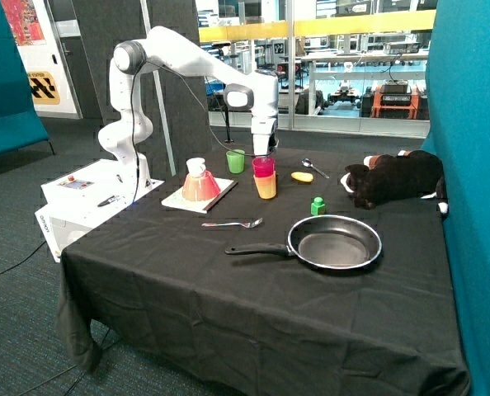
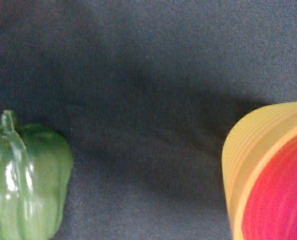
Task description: Stack the cups
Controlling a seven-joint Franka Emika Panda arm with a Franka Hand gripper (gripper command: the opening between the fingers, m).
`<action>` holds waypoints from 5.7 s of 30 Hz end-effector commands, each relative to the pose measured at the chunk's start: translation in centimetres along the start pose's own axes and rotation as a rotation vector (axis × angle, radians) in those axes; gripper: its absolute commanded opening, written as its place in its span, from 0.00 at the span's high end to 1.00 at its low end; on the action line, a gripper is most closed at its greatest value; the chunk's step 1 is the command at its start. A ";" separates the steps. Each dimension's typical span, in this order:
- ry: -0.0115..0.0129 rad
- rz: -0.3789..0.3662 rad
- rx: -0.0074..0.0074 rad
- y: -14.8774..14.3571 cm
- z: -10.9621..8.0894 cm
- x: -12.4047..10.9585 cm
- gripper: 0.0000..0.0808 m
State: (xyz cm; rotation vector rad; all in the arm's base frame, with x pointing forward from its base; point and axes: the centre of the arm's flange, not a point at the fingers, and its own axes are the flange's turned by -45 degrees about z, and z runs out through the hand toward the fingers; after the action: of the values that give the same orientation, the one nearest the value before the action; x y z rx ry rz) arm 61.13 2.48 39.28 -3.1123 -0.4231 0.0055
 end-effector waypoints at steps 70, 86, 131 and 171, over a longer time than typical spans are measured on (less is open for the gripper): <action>0.0031 -0.331 -0.0017 -9.7 -2.5 -6.3 0.14; 0.0030 -0.452 -0.0019 -13.6 -3.1 -10.4 0.17; 0.0028 -0.735 -0.0023 -20.9 -1.6 -18.2 0.22; 0.0028 -0.713 -0.0023 -22.3 3.0 -18.8 0.36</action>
State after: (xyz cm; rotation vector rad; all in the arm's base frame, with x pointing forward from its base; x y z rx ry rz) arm 36.42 18.54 37.27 -2.7593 -1.5004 -0.0062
